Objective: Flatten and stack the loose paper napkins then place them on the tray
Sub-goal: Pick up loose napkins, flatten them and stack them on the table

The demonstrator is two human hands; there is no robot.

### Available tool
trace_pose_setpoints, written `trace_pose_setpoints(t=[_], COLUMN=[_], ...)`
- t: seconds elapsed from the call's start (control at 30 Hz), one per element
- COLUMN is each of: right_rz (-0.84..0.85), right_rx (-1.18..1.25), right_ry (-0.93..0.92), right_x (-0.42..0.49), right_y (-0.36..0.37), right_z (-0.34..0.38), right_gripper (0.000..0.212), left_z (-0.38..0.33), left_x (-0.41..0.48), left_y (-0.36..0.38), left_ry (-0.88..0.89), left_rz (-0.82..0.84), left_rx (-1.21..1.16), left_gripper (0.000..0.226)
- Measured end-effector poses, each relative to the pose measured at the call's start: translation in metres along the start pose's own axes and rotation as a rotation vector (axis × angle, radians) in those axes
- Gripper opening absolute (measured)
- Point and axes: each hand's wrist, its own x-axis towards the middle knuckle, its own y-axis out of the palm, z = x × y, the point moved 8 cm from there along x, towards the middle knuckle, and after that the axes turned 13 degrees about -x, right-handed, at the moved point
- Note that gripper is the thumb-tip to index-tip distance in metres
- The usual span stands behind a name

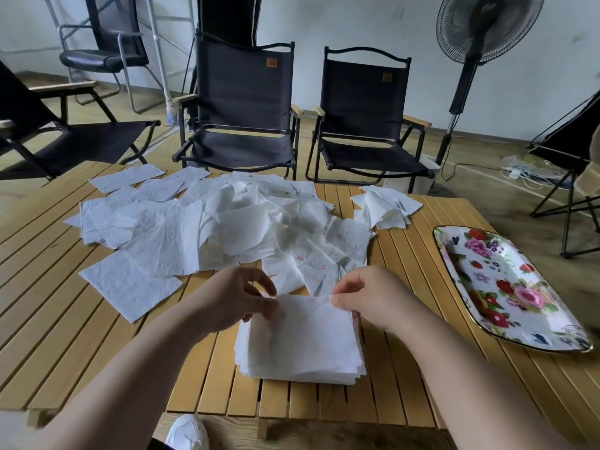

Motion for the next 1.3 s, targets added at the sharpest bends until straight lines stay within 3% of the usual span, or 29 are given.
trace_pose_setpoints(t=[0.13, 0.3, 0.43, 0.57, 0.7, 0.83, 1.07, 1.17, 1.3], right_rz=[-0.036, 0.038, 0.149, 0.244, 0.052, -0.136, -0.125, -0.121, -0.154], right_rx=[-0.035, 0.115, 0.157, -0.004, 0.019, 0.063, -0.073, -0.163, -0.082], right_ry=[-0.078, -0.151, -0.046, 0.05, 0.023, 0.077, 0.233, 0.239, 0.172], right_x=[-0.001, 0.001, 0.004, 0.007, 0.014, 0.028, 0.059, 0.066, 0.066], right_y=[-0.006, -0.007, 0.003, 0.02, 0.012, 0.011, 0.031, 0.034, 0.031], right_z=[0.006, 0.006, -0.006, -0.021, -0.02, -0.033, -0.045, -0.039, -0.036], right_gripper=[0.014, 0.012, 0.004, 0.01, 0.018, 0.009, 0.02, 0.014, 0.007], left_z=[-0.002, -0.001, 0.002, 0.003, 0.003, 0.003, 0.01, 0.011, 0.008], left_x=[0.001, 0.002, 0.005, 0.007, 0.01, 0.013, 0.021, 0.026, 0.033], left_y=[0.0, 0.002, 0.0, -0.002, -0.005, -0.005, -0.018, -0.022, -0.02], left_ry=[0.039, 0.043, 0.041, 0.066, 0.08, 0.086, 0.062, 0.076, 0.103], left_rz=[0.007, 0.027, 0.006, -0.028, -0.098, -0.159, -0.244, -0.267, -0.281], left_rx=[0.026, 0.054, 0.086, 0.101, 0.167, 0.244, 0.223, 0.229, 0.241], left_gripper=[0.007, 0.011, 0.014, 0.01, 0.018, 0.021, 0.011, 0.007, 0.006])
